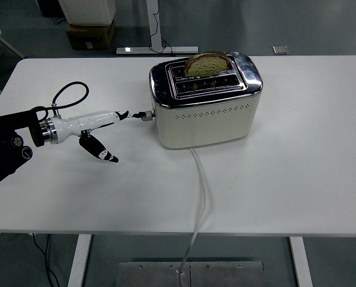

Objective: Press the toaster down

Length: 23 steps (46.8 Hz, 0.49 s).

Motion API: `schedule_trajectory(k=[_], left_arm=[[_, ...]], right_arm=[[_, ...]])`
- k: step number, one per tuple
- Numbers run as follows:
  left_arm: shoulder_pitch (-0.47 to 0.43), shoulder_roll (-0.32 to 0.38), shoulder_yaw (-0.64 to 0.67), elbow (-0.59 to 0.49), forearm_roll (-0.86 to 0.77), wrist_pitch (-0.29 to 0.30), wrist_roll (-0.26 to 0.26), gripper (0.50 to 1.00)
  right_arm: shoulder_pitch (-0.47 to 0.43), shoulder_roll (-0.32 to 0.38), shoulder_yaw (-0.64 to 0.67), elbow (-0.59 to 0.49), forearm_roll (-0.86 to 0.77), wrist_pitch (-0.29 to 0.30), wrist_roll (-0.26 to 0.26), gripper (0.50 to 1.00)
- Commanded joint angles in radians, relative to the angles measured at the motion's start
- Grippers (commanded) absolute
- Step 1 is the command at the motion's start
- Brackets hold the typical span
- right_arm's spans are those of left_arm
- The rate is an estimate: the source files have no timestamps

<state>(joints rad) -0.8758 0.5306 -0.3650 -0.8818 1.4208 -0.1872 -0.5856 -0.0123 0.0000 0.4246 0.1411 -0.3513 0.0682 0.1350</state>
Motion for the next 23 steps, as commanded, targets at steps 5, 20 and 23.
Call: schedule_trajectory(k=[5, 20, 23], left_arm=[[0.0, -0.004, 0.0, 0.004, 0.0, 0.0, 0.0, 1.0], [0.012, -0.009, 0.0, 0.012, 0.0, 0.0, 0.0, 1.0], [0.017, -0.018, 0.0, 0.021, 0.0, 0.0, 0.0, 1.0]], right_arm=[[0.0, 0.0, 0.0, 0.0, 0.0, 0.001, 0.0, 1.0], [0.0, 0.0, -0.001, 0.0, 0.0, 0.001, 0.0, 0.998], [0.0, 0.0, 0.0, 0.0, 0.0, 0.001, 0.0, 1.0]])
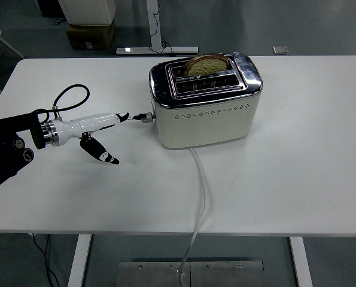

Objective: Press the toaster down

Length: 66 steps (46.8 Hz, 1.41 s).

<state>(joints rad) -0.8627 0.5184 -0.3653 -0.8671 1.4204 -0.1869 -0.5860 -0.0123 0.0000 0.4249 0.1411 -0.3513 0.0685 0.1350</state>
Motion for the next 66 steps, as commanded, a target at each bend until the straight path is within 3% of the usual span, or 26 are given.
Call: schedule_trajectory(k=[1, 66], left_arm=[[0.004, -0.008, 0.0, 0.008, -0.001, 0.0, 0.002, 1.0], [0.068, -0.017, -0.001, 0.04, -0.014, 0.018, 0.0, 1.0]], right_arm=[[0.0, 0.0, 0.0, 0.0, 0.0, -0.001, 0.0, 1.0], [0.0, 0.0, 0.0, 0.0, 0.0, 0.0, 0.0, 1.0]])
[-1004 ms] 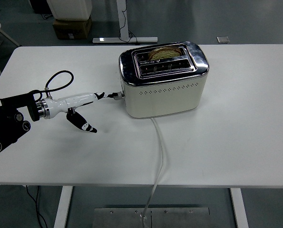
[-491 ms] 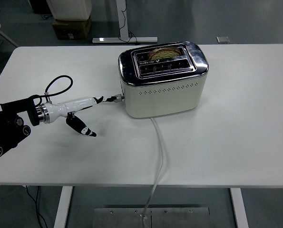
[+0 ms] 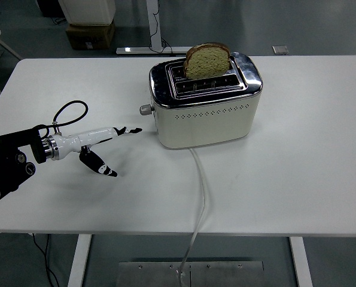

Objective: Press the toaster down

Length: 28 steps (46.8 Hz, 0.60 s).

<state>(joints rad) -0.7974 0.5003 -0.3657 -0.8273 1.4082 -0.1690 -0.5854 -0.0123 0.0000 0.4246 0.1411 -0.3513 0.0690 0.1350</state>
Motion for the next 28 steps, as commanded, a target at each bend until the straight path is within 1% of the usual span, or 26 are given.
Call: schedule_trajectory(k=[1, 6, 17, 23, 28], left_arm=[[0.004, 0.001, -0.001, 0.0, -0.002, 0.0, -0.001, 1.0], [0.004, 0.003, -0.001, 0.0, -0.009, 0.0, -0.001, 1.0], [-0.009, 0.015, -0.001, -0.001, -0.107, -0.003, -0.001, 1.0], [-0.022, 0.07, -0.001, -0.001, -0.161, -0.003, -0.001, 1.0], [-0.032, 0.084, -0.002, -0.001, -0.212, -0.006, -0.001, 1.0]], right_arm=[[0.0, 0.0, 0.0, 0.0, 0.0, 0.0, 0.0, 0.998], [0.0, 0.0, 0.0, 0.0, 0.0, 0.0, 0.0, 1.0], [0.0, 0.0, -0.001, 0.0, 0.0, 0.0, 0.0, 1.0], [0.0, 0.0, 0.0, 0.0, 0.0, 0.0, 0.0, 0.998], [0.0, 0.0, 0.0, 0.0, 0.0, -0.002, 0.0, 1.0]])
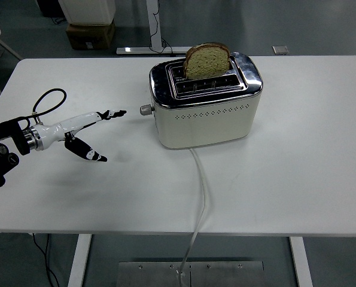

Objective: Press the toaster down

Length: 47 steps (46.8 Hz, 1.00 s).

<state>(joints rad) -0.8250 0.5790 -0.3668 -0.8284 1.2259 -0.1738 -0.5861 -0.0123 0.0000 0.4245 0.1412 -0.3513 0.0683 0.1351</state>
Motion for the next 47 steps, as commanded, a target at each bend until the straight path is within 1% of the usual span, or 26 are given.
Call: schedule_trajectory(k=[1, 8, 29, 33, 38, 47], left_arm=[[-0.005, 0.005, -0.001, 0.0, -0.04, -0.001, 0.0, 1.0], [-0.006, 0.005, -0.006, 0.0, -0.124, 0.004, 0.0, 1.0], [-0.017, -0.01, -0.009, 0.002, -0.587, 0.008, 0.0, 1.0], [-0.019, -0.008, -0.011, 0.011, -0.696, 0.025, -0.001, 1.0], [-0.017, -0.021, -0.011, 0.058, -0.805, 0.037, -0.009, 1.0], [-0.016, -0.122, -0.02, 0.213, -0.942, 0.036, -0.011, 1.0]], right_arm=[[0.0, 0.0, 0.0, 0.0, 0.0, -0.001, 0.0, 1.0], [0.0, 0.0, 0.0, 0.0, 0.0, -0.001, 0.0, 1.0], [0.0, 0.0, 0.0, 0.0, 0.0, 0.001, 0.0, 1.0], [0.0, 0.0, 0.0, 0.0, 0.0, 0.001, 0.0, 1.0], [0.0, 0.0, 0.0, 0.0, 0.0, 0.001, 0.0, 1.0], [0.0, 0.0, 0.0, 0.0, 0.0, 0.001, 0.0, 1.0]])
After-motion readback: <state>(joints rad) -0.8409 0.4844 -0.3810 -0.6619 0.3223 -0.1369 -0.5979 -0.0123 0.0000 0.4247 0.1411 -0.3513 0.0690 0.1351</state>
